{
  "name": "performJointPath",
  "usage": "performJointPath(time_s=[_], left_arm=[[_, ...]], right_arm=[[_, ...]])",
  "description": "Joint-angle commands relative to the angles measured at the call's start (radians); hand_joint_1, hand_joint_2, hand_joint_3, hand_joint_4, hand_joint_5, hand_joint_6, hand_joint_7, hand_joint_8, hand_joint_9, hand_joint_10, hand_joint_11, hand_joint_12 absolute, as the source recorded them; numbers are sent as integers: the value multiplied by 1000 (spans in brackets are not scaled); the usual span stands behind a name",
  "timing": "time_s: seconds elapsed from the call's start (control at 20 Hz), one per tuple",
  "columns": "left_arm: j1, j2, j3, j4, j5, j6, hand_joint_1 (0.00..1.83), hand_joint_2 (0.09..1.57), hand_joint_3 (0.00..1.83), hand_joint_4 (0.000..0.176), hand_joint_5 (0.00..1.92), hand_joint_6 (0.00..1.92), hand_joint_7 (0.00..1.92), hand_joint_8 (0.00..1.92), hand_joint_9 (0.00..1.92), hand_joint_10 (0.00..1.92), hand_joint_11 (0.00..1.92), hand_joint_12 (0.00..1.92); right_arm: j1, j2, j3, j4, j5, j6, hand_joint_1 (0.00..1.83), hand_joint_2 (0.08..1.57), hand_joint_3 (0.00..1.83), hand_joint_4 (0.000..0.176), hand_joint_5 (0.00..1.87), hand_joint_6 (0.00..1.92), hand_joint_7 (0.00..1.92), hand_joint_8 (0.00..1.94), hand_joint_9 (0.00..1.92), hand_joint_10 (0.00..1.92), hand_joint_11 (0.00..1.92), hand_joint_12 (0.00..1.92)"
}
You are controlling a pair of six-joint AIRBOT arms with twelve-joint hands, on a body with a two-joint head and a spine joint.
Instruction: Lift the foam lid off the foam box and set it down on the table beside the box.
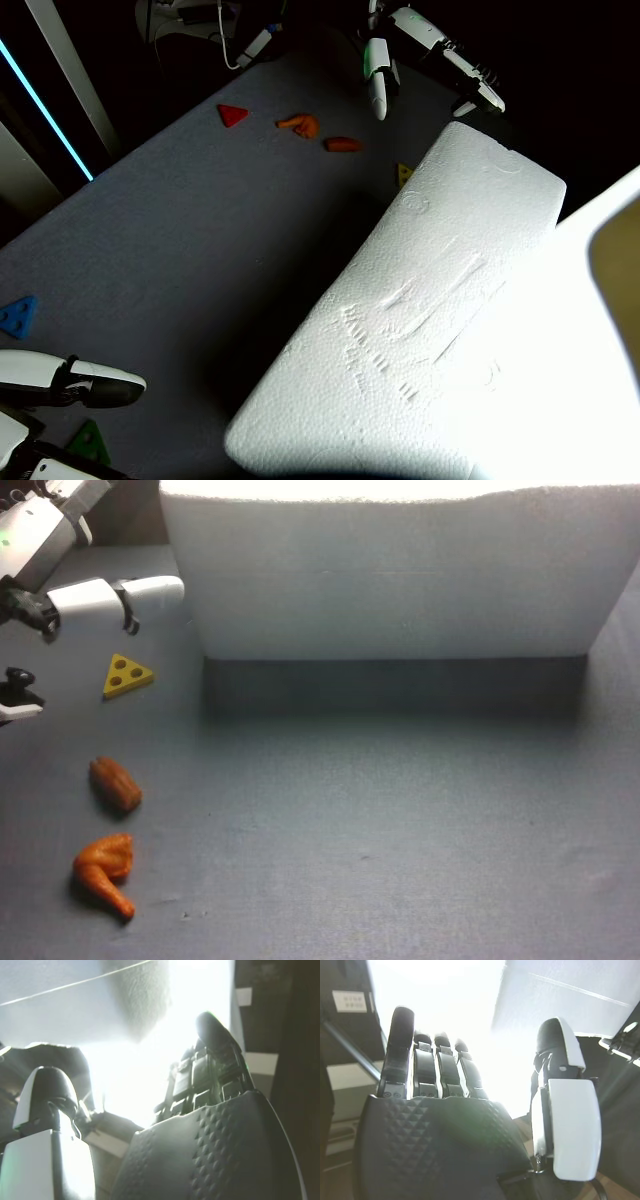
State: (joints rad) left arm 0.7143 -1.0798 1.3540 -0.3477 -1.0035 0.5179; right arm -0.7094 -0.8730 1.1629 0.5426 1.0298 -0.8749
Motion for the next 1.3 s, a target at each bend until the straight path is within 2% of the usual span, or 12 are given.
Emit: performJointPath(time_s=[0.0, 0.15, 0.25, 0.3, 0.35, 0.4, 0.45, 0.65, 0.75, 0.8, 0.85, 1.25], left_arm=[[-17, -4, 17, -8, -102, -12, 603, 1065, 0, 71, 0, 0, 0, 0, 0, 0, 0, 1921], [-46, -33, 55, -11, -58, -24, 632, 1054, 0, 34, 0, 0, 0, 0, 0, 0, 0, 1919], [-62, -53, 80, -12, -41, -36, 592, 1061, 0, 47, 0, 0, 0, 0, 0, 0, 0, 1859], [-66, -57, 85, -12, -39, -40, 565, 1054, 0, 36, 0, 0, 0, 0, 0, 0, 0, 1744], [-66, -57, 86, -12, -39, -40, 557, 1045, 1, 44, 0, 0, 0, 0, 0, 0, 0, 1590], [-68, -59, 88, -12, -38, -41, 575, 1033, 1, 49, 0, 0, 0, 0, 0, 0, 0, 1098], [-69, -60, 89, -12, -37, -41, 575, 1033, 1, 49, 0, 0, 0, 0, 0, 0, 0, 1098], [-79, -70, 105, -14, -27, -50, 544, 1020, 0, 37, 0, 0, 0, 0, 0, 0, 0, 44], [-85, -82, 118, -14, -19, -56, 543, 1018, 0, 35, 0, 0, 0, 0, 0, 0, 0, 1], [-87, -87, 123, -16, -16, -57, 535, 1028, 3, 33, 0, 0, 0, 0, 0, 0, 0, 0], [-88, -98, 136, -24, -15, -71, 526, 1034, 5, 29, 0, 0, 0, 0, 0, 0, 5, 2], [-117, -128, 171, -25, 4, -86, 450, 1036, 6, 3, 0, 0, 0, 0, 0, 0, 0, 0]], right_arm=[[22, 6, 21, 6, 90, -1, 580, 1165, 3, 0, 0, 0, 0, 0, 18, 9, 0, 1034], [78, -19, 58, -7, 45, -5, 565, 1192, 1, 0, 0, 0, 0, 0, 0, 0, 0, 382], [120, -44, 88, -14, 10, -9, 593, 1187, 0, 0, 0, 0, 0, 0, 0, 0, 0, 466], [130, -48, 93, -15, 5, -9, 610, 1188, 0, 0, 0, 0, 0, 0, 0, 0, 0, 532], [130, -49, 94, -15, 5, -9, 632, 1185, 0, 0, 0, 0, 0, 0, 0, 0, 0, 478], [135, -52, 97, -16, 1, -9, 601, 1174, 1, 0, 0, 0, 0, 0, 0, 0, 0, 139], [139, -54, 100, -16, 0, -9, 601, 1174, 1, 0, 0, 0, 0, 0, 0, 0, 0, 139], [168, -72, 117, -17, -14, -9, 588, 1167, 0, 0, 0, 0, 0, 0, 0, 0, 0, 213], [184, -88, 133, -17, -30, -9, 611, 1169, 1, 0, 0, 0, 0, 0, 0, 0, 0, 328], [188, -93, 139, -17, -36, -9, 605, 1168, 1, 0, 0, 0, 0, 0, 0, 0, 0, 65], [202, -109, 154, -16, -46, -7, 609, 1161, 0, 0, 0, 0, 0, 0, 0, 0, 0, 12], [243, -136, 186, -15, -54, 6, 597, 1190, 9, 0, 0, 0, 0, 0, 0, 0, 3, 2]])
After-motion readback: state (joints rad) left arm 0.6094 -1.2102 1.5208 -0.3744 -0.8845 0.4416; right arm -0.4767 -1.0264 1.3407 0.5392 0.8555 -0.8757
